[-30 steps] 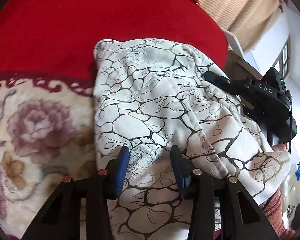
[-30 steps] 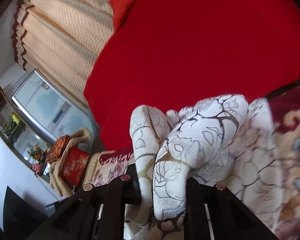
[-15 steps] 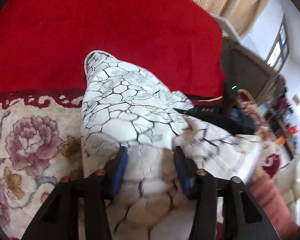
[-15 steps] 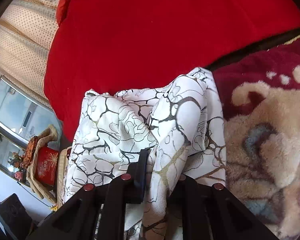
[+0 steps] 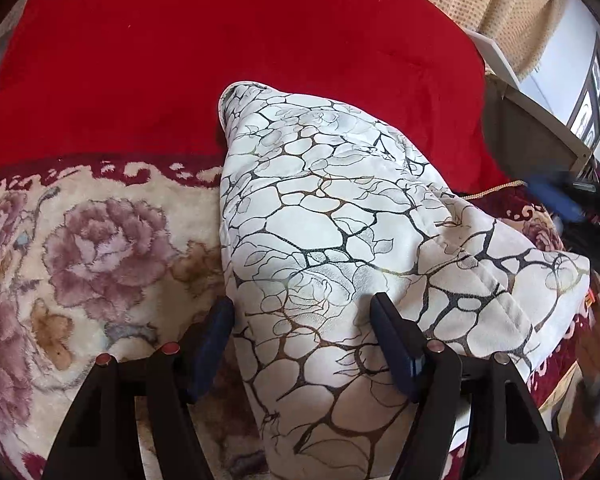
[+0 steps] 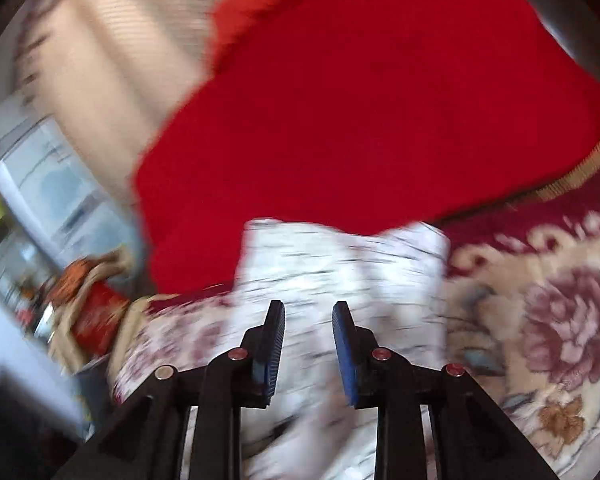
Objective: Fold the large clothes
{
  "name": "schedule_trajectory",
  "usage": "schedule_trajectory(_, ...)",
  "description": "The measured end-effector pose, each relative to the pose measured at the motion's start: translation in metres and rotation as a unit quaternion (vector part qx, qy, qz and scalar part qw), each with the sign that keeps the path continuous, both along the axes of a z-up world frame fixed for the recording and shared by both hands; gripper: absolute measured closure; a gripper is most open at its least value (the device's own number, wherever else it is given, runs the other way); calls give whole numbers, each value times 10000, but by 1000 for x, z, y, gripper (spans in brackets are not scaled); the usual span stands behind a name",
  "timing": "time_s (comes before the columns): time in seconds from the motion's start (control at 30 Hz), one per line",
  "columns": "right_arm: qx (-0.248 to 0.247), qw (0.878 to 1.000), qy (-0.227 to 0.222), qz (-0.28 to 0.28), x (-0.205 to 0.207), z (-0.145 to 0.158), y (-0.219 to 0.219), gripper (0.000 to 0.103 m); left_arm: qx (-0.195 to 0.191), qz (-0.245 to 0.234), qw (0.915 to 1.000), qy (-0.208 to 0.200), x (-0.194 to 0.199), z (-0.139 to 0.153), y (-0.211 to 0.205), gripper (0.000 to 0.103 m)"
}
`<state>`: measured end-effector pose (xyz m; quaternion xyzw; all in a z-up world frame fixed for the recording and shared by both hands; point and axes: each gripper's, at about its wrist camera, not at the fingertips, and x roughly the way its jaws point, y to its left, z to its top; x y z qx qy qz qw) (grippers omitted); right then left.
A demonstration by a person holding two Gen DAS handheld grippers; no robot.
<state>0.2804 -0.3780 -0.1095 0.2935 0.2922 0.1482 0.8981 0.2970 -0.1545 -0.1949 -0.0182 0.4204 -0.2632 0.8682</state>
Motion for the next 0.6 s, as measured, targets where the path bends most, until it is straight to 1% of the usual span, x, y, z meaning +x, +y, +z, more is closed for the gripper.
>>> schedule_trajectory(0.07,70,9984,-351,429,-20,16,19,75,40,1,10000,-46,0,1,0,31)
schedule_trajectory(0.1,170,9967,-418,675,-27,20,28,75,42,13,10000,-48,0,3,-1,31)
schedule_trajectory(0.13,296,9946,-419,900,-32,22,37,75,28,22,10000,-31,0,2,0,31)
schedule_trajectory(0.2,475,9923,-300,1103,-36,17,48,75,-59,41,10000,56,1,1,3,31)
schedule_trajectory(0.23,519,9923,-137,1120,-35,9,51,75,-138,48,9998,142,3,2,6,31)
schedule_trajectory(0.3,399,9939,361,963,-33,-18,50,80,-294,-3,9990,323,7,4,13,30)
schedule_trajectory(0.33,258,9937,759,783,-28,-38,48,85,-307,-26,9988,383,8,5,15,30)
schedule_trajectory(0.37,320,9896,1252,631,-23,-67,40,99,-284,-19,9988,408,9,8,18,30)
schedule_trajectory(0.4,618,9866,1400,572,-23,-85,33,102,-225,56,9991,354,9,11,23,30)
schedule_trajectory(0.43,1053,9828,1405,578,-25,-98,22,103,-135,173,9995,229,9,14,27,30)
schedule_trajectory(0.47,1230,9810,1374,597,-27,-103,16,103,-16,265,9996,115,8,16,29,30)
schedule_trajectory(0.5,1220,9815,1338,619,-29,-104,11,103,277,375,9989,-9,7,15,28,30)
schedule_trajectory(0.57,995,9856,1233,587,-32,-102,14,103,641,397,9971,-100,5,7,20,29)
schedule_trajectory(0.6,858,9878,1176,554,-34,-100,17,103,852,434,9950,-273,1,1,13,29)
